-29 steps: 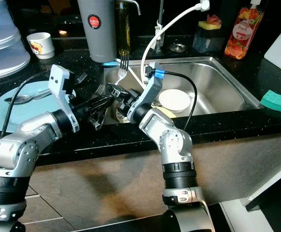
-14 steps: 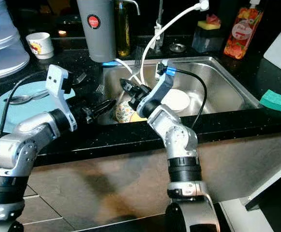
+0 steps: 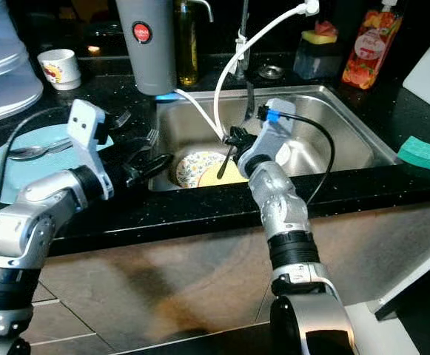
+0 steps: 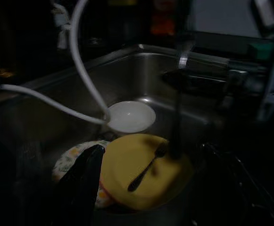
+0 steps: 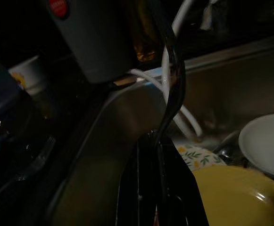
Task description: Kitchen organization
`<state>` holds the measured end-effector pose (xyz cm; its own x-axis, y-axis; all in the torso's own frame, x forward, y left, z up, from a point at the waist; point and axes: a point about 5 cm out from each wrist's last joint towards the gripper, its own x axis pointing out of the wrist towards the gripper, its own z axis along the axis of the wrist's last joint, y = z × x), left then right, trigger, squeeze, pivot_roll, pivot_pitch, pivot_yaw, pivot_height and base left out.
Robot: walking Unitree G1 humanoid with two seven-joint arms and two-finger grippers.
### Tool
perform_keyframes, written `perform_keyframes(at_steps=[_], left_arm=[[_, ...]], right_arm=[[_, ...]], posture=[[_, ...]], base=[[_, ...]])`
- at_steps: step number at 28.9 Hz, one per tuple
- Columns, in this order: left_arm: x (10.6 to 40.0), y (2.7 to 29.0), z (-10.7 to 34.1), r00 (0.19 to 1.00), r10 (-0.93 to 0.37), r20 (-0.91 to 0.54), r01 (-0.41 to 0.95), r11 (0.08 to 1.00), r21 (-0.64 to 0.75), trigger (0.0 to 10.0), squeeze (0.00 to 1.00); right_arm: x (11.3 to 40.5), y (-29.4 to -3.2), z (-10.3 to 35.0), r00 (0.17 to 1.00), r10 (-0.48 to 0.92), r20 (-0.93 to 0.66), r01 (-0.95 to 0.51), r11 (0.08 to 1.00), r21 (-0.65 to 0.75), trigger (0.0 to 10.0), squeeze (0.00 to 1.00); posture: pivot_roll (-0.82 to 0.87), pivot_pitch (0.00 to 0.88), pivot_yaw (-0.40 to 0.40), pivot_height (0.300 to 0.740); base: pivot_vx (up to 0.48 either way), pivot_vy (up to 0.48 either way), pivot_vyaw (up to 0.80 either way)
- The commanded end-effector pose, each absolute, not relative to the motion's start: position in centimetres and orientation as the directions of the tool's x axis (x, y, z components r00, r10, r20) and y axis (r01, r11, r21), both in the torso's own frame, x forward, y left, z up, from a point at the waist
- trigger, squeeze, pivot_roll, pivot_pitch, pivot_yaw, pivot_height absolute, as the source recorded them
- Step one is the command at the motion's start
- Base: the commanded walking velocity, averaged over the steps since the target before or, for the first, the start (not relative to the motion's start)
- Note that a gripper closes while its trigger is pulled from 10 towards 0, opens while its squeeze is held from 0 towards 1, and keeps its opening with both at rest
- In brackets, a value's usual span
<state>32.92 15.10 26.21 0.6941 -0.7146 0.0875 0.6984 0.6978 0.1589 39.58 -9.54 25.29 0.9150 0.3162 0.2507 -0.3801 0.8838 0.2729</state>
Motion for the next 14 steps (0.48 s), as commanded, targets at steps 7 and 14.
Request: perform_keyframes(at_steps=[7, 14], left_arm=[[32.9, 14.0, 24.8, 0.679, -0.732, 0.055, 0.716, 0.677, 0.17, 10.0, 0.0], [33.3, 14.4, 24.3, 0.707, -0.707, 0.02, 0.689, 0.694, 0.209, 10.0, 0.0]], right_arm=[[39.4, -7.0, 23.6, 0.885, 0.384, 0.265, -0.437, 0.881, 0.181, 10.0, 0.0], [39.4, -5.8, 23.0, 0.869, 0.416, 0.268, -0.463, 0.874, 0.146, 10.0, 0.0]], posture=[[0.04, 0.156, -0.018, 0.74], [0.04, 0.156, -0.018, 0.74]], base=[[0.0, 0.0, 0.0], [0.0, 0.0, 0.0]])
